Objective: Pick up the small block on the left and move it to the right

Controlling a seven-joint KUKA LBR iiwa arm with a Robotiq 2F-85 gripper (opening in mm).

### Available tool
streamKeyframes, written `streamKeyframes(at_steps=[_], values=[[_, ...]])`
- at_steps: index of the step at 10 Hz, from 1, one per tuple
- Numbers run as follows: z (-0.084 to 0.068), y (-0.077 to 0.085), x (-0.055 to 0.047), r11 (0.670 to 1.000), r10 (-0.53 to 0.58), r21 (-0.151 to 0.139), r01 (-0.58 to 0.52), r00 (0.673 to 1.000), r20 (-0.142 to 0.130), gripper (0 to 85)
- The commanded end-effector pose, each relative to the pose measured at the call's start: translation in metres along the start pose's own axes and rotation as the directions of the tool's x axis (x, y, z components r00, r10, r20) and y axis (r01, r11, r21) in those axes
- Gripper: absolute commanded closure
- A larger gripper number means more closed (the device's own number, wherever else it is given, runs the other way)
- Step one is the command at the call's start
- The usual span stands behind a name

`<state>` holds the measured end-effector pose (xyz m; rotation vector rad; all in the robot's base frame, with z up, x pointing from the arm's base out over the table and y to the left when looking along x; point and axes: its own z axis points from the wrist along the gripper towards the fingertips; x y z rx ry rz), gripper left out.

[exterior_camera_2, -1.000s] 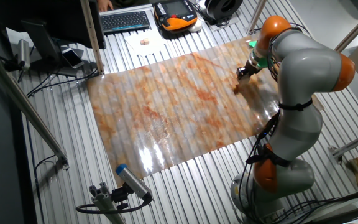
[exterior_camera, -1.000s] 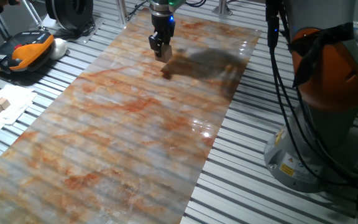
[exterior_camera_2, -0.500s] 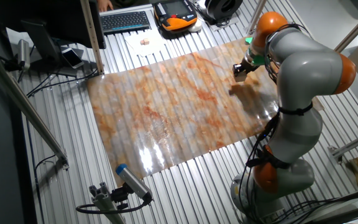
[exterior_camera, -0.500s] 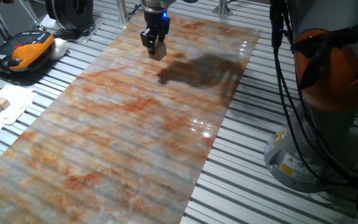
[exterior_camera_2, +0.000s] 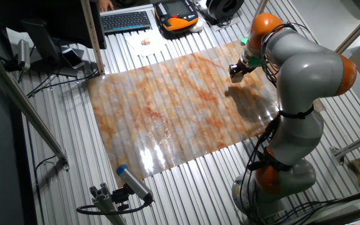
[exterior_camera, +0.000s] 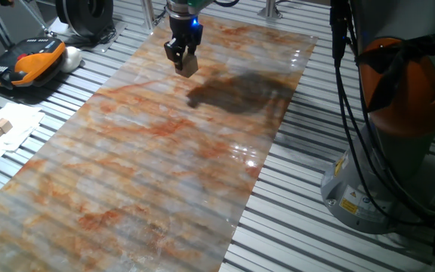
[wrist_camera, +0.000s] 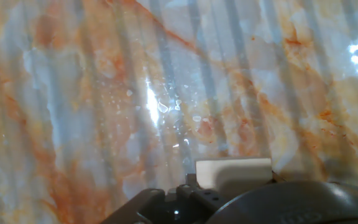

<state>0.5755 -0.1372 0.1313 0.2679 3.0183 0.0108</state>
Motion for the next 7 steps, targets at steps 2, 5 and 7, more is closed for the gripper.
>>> streamKeyframes(at_steps=[2,5,7], values=[[0.0019,0.0027,0.0018,1.000,0.005,0.007,-0.005,1.000,0.006,85.0],[0.0020,0.0028,0.0027,1.000,0.005,0.014,-0.006,1.000,0.006,85.0],[0.0020,0.0028,0.0027,1.000,0.004,0.012,-0.004,1.000,0.005,85.0]])
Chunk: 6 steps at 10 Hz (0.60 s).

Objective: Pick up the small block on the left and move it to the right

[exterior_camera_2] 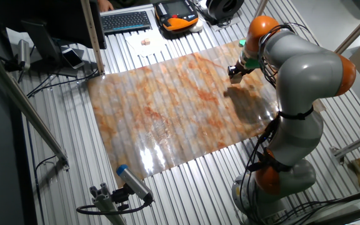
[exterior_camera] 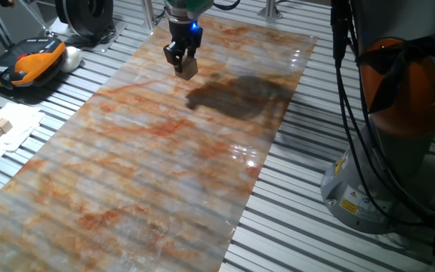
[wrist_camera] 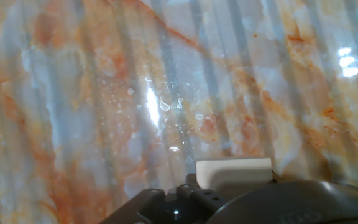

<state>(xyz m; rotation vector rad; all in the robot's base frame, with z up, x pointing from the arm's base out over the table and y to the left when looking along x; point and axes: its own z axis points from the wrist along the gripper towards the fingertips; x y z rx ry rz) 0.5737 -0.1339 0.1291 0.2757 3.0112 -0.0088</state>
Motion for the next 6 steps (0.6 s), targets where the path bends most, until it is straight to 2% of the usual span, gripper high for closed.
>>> streamKeyframes(at_steps=[1,2,3,4,6], values=[[-0.0001,-0.0001,0.0001,1.000,0.002,0.003,-0.002,1.000,0.004,85.0],[-0.0001,-0.0001,0.0001,1.000,0.001,0.018,-0.001,1.000,0.012,85.0],[-0.0001,-0.0001,0.0001,1.000,-0.019,0.024,0.019,1.000,0.007,85.0],[-0.0001,-0.0001,0.0001,0.997,-0.074,0.017,0.074,0.997,-0.011,85.0],[-0.0001,-0.0001,0.0001,0.987,-0.158,0.018,0.158,0.987,-0.027,85.0]])
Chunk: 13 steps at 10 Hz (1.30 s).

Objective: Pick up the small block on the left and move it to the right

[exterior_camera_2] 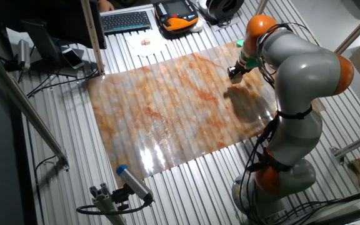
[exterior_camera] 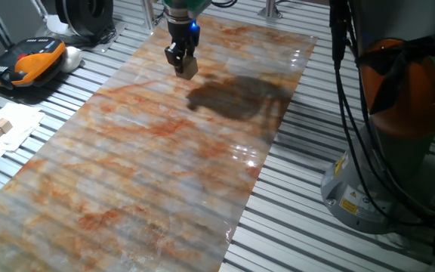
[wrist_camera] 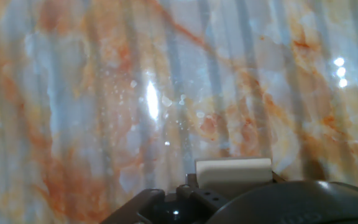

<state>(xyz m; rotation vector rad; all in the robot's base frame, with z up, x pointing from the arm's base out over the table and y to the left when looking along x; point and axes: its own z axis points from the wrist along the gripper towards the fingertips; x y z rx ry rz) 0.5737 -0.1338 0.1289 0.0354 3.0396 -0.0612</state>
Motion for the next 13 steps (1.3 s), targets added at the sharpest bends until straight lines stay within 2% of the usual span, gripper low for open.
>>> streamKeyframes(at_steps=[1,2,4,5,7,9,10,13], values=[[-0.0003,-0.0002,0.0001,1.000,-0.005,0.025,0.004,0.999,0.033,85.0],[-0.0003,-0.0002,0.0001,1.000,-0.014,-0.006,0.014,0.999,0.038,85.0],[-0.0003,-0.0002,0.0001,0.999,-0.040,-0.031,0.041,0.998,0.046,85.0],[-0.0003,-0.0002,0.0001,0.998,-0.043,-0.053,0.045,0.998,0.037,85.0],[-0.0003,-0.0002,0.0001,0.997,-0.045,-0.059,0.047,0.999,0.025,85.0],[-0.0003,-0.0002,0.0001,0.997,-0.054,-0.057,0.057,0.997,0.052,85.0],[-0.0003,-0.0002,0.0001,0.995,-0.059,-0.077,0.063,0.996,0.060,85.0],[-0.0003,-0.0002,0.0001,0.990,-0.072,-0.114,0.079,0.996,0.060,85.0]])
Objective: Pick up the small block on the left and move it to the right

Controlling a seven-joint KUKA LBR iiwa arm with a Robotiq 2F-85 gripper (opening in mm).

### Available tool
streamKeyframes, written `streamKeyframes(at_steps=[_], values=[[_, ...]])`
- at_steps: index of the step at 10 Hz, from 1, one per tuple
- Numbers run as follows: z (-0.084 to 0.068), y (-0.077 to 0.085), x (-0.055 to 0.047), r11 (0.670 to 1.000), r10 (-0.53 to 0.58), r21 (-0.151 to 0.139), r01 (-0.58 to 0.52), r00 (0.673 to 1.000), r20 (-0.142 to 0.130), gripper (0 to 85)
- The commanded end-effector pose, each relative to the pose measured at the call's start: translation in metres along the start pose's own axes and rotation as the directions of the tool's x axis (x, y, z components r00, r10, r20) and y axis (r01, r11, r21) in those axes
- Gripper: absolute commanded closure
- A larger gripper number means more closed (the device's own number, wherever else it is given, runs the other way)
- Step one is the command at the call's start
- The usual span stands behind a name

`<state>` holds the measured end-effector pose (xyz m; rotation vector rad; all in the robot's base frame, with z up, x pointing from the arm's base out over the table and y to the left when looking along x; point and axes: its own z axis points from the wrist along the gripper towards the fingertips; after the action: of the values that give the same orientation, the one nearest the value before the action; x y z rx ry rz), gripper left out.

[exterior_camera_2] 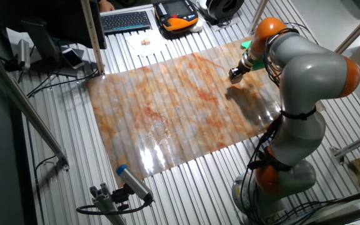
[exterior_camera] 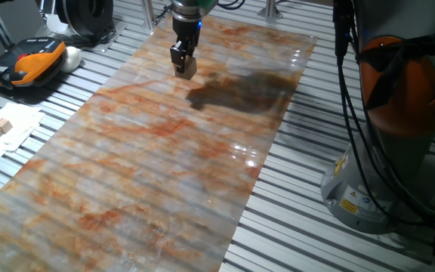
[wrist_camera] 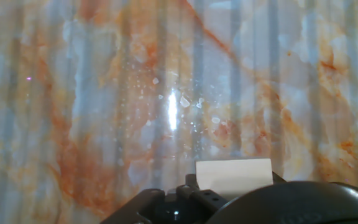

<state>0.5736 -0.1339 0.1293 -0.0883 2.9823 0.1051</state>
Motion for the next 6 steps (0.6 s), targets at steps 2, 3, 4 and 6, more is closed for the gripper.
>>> streamKeyframes(at_steps=[2,3,4,6], values=[[0.0001,-0.0001,0.0001,1.000,0.000,-0.009,-0.001,1.000,-0.012,85.0],[0.0001,-0.0001,0.0001,1.000,-0.012,-0.011,0.012,1.000,0.000,85.0],[0.0001,-0.0001,0.0001,1.000,-0.023,-0.015,0.023,1.000,0.017,85.0],[0.0001,-0.0001,0.0001,0.999,-0.037,-0.034,0.038,0.999,0.034,85.0]])
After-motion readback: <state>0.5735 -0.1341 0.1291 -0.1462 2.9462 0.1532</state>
